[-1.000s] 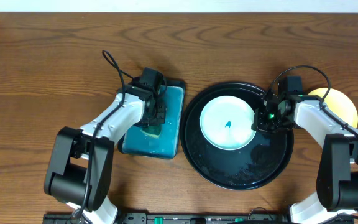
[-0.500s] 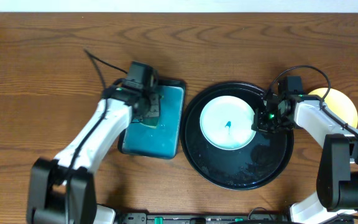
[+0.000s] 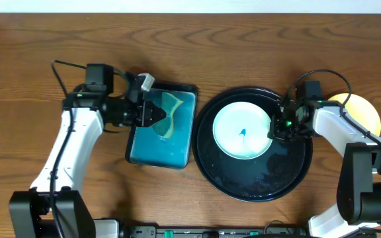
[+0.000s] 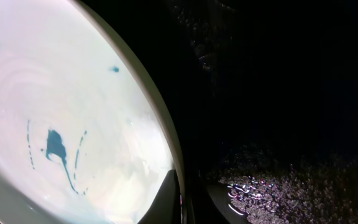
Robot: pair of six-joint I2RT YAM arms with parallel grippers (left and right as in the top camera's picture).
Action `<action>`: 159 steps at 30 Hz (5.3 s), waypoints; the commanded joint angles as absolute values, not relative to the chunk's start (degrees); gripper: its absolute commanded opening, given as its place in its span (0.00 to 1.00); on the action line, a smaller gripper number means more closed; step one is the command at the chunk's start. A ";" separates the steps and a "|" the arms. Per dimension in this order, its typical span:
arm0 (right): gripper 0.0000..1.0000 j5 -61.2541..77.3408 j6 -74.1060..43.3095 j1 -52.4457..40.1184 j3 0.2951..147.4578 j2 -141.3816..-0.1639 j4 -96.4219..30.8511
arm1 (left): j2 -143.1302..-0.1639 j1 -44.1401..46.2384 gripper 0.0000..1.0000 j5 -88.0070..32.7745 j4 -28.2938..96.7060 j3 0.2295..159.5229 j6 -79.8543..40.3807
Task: Clean dirty plates on tray and stack at the side
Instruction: 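Dip the green sponge into the water tray with the left gripper, then move the sponge onto the mint plate and scrub with the left gripper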
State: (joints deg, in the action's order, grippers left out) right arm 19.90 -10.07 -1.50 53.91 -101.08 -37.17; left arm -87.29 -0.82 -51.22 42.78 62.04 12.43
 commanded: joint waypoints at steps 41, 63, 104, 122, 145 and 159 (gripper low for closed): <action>0.01 15.20 -10.22 -2.46 53.15 -101.89 -37.50 | -87.02 -8.84 0.07 -64.05 43.70 61.91 23.97; 0.01 15.20 -10.22 -2.46 53.15 -101.89 -37.28 | -87.02 -8.84 0.07 -64.03 43.70 61.91 23.94; 0.01 15.20 -10.20 -2.46 53.15 -101.89 -37.06 | -87.02 -8.84 0.07 -64.05 43.68 61.91 23.94; 0.01 15.20 -10.22 -2.46 53.15 -101.89 -36.82 | -87.26 4.91 0.07 -10.59 37.65 61.91 -5.54; 0.01 15.22 -10.26 -7.94 53.15 -101.89 -37.06 | -87.35 21.39 0.07 -3.40 35.83 61.89 -10.79; 0.01 14.76 -15.88 -17.74 53.12 -101.89 -37.04 | -90.41 40.34 0.08 -4.05 20.75 61.89 -30.39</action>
State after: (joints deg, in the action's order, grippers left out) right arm 13.89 -14.09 -15.94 54.59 -100.33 -36.56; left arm -88.33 37.78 -4.25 22.65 61.93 -20.51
